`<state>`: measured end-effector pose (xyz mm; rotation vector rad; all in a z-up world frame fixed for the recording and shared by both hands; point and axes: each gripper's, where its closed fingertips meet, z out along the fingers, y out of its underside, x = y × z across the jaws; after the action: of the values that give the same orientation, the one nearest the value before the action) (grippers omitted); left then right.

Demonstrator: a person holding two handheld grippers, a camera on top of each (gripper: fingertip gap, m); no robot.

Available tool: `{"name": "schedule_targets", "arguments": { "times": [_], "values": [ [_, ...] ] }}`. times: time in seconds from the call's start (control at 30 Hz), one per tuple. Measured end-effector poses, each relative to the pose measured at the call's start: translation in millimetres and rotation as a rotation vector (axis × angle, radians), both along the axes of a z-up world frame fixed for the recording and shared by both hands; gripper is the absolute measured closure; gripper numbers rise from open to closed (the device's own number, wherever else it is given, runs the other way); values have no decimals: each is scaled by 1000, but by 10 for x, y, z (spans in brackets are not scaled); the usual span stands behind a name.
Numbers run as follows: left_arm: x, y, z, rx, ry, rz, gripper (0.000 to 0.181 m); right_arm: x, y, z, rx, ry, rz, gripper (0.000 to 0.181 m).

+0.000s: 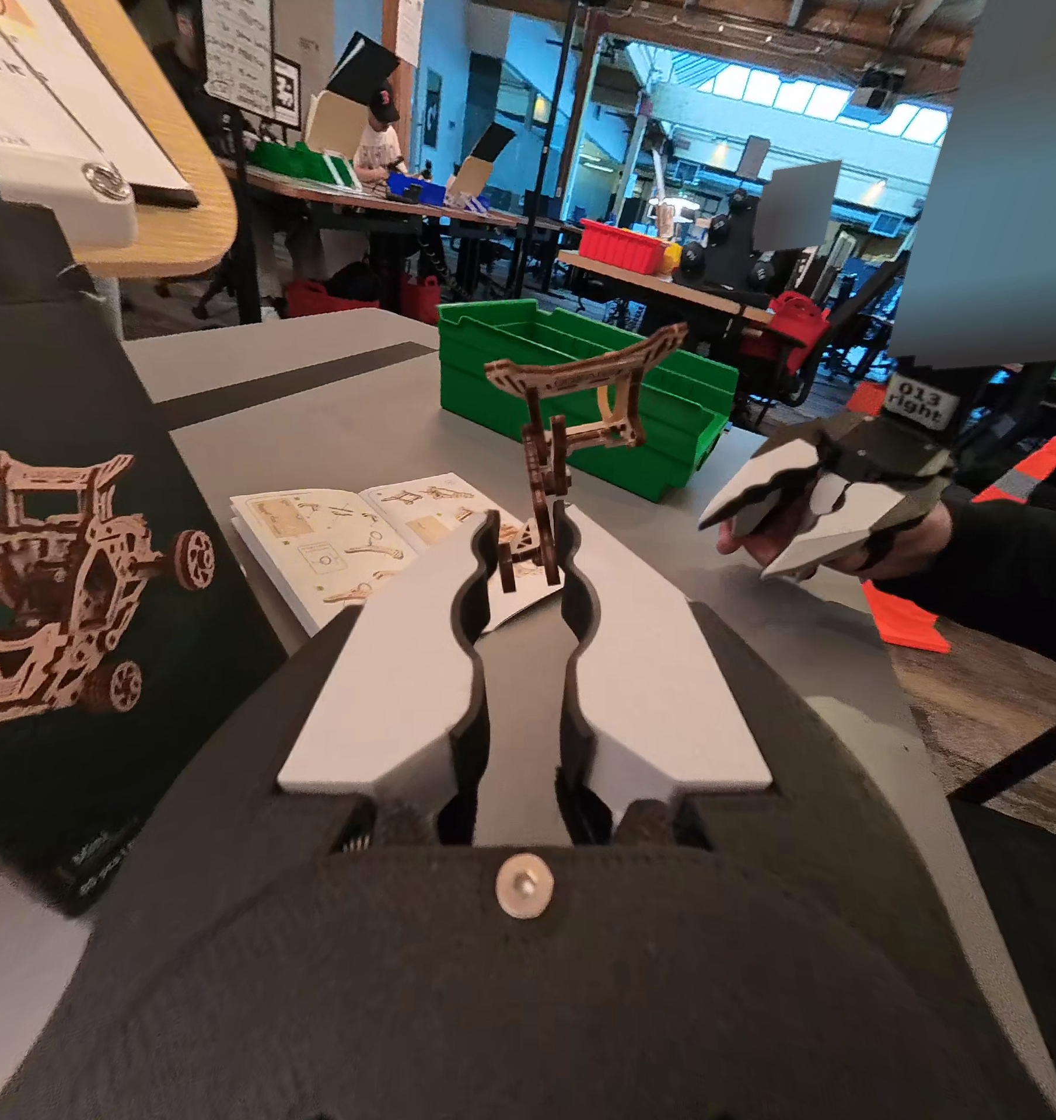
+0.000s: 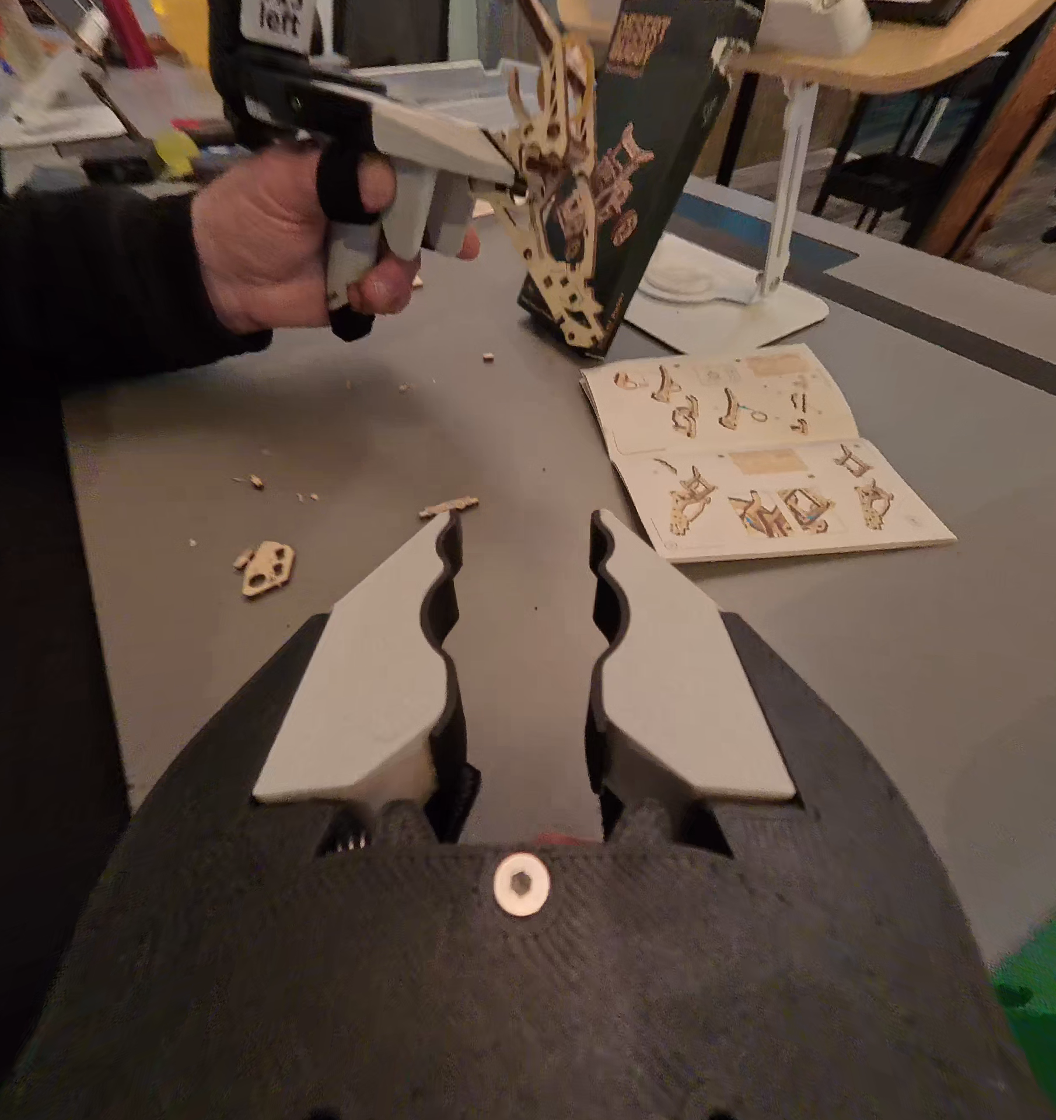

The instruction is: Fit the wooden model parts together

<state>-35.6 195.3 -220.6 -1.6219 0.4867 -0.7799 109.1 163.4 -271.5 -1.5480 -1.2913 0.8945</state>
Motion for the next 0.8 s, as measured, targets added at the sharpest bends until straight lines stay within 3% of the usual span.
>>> {"name": "schedule_targets", "arguments": {
  "times": [0.53,0.8],
  "values": [
    [-15,91,-167,-2,-72,-56,166,-83,74,-355,227,-214,-105,142],
    [-20,84,-150,0,-84,-64,165,-79,106,-360,211,-217,-120,143]
  ]
}}
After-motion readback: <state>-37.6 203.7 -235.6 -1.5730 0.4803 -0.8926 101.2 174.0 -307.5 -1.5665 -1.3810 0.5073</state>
